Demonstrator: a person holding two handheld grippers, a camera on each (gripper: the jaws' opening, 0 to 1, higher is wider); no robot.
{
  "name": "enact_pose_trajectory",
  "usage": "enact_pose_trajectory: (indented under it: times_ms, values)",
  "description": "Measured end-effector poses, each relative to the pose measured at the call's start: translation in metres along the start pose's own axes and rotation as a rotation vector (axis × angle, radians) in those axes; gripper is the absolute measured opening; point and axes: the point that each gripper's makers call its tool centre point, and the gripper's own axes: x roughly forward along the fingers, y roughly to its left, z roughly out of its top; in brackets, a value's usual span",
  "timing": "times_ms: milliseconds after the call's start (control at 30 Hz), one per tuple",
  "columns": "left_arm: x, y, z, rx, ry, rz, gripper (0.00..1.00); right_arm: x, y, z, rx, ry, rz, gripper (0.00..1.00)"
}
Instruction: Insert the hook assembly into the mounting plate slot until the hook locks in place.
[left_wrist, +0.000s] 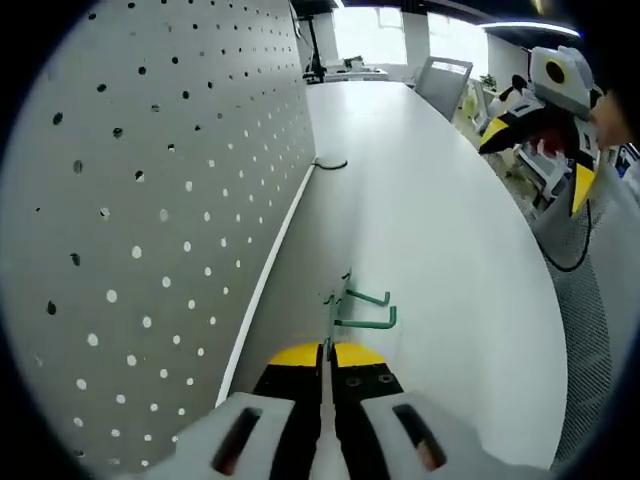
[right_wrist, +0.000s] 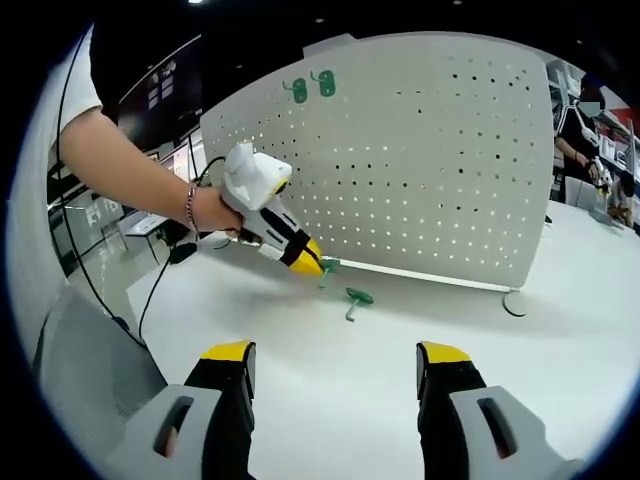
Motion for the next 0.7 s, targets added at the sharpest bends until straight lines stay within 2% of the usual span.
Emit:
enact_pose_trajectory:
  times_ms: [200,267,367,700]
  values:
    - [-0.006,0.000,0.004,-0.017,-0.028,0.016,0.02,0.000,0.001,0.000,-0.002,-0.002,0.004,0.63]
    - [-0.010,0.005,0.007,0.004,-0.043,0.055,0.02,0.000,0.001,0.001,0.000,-0.005,0.004,0.63]
    - [-0.015,0.006,0.009,-0.002,-0.062,0.077,0.02,0.000,0.001,0.002,0.004,-0.009,0.003,0.63]
    - [-0.029,0.006,0.018,-0.036,-0.114,0.112,0.01,0.000,0.002,0.002,0.001,-0.010,0.007,0.63]
